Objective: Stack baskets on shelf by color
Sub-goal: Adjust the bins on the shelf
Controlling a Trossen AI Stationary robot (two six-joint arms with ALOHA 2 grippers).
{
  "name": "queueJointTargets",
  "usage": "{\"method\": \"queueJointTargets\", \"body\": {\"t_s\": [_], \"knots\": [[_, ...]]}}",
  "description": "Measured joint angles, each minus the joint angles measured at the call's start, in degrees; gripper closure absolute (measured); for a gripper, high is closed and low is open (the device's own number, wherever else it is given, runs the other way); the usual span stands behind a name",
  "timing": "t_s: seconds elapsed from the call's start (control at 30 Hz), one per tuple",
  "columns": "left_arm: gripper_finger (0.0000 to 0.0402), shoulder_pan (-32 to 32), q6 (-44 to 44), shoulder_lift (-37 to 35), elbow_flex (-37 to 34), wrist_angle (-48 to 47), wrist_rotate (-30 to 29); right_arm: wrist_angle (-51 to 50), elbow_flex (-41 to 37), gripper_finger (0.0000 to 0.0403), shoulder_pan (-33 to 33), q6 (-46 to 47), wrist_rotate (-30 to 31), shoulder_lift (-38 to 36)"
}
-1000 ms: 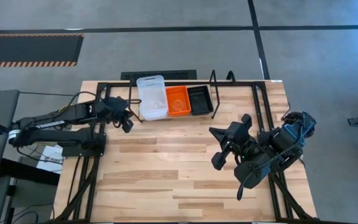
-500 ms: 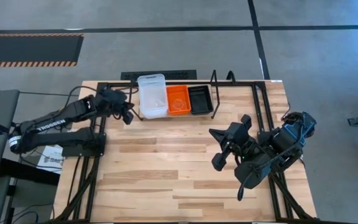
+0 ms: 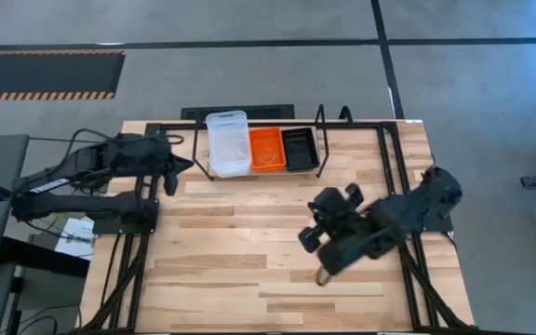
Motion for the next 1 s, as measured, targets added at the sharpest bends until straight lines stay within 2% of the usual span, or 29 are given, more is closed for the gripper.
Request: {"method": "queueJointTargets", "body": {"t_s": [0.17, 0.3, 0.53, 0.63, 0.77, 0.9, 1.0], "knots": [[0.0401, -6.13, -4.61, -2.68, 0.06, -4.24, -5.42, 6.0, -13.58, 0.0402, -6.03, 3.4, -11.05, 0.02], [0.0401, -9.44, -7.53, -2.77, 0.06, -8.12, -8.5, 14.54, -21.26, 0.0402, -11.4, -1.18, -15.18, 0.04], [0.0401, -13.27, -8.9, -2.23, 0.06, -8.96, -9.46, 26.3, -28.06, 0.0402, -19.79, -13.89, -21.84, 0.0], [0.0401, -13.8, -8.98, -2.24, 0.06, -8.96, -9.58, 32.45, -31.55, 0.0402, -23.29, -18.89, -27.09, -0.04], [0.0401, -13.86, -8.94, -2.24, 0.06, -8.96, -10.12, 41.12, -36.56, 0.0403, -26.74, -22.78, -30.56, -0.03], [0.0401, -13.86, -8.43, -2.24, 0.06, -8.98, -10.93, 44.03, -39.62, 0.0403, -29.14, -25.02, -33.85, -0.09], [0.0401, -13.86, -8.27, -2.27, 0.06, -8.98, -10.97, 43.96, -40.71, 0.0403, -30.59, -25.78, -34.1, -0.2]]}}
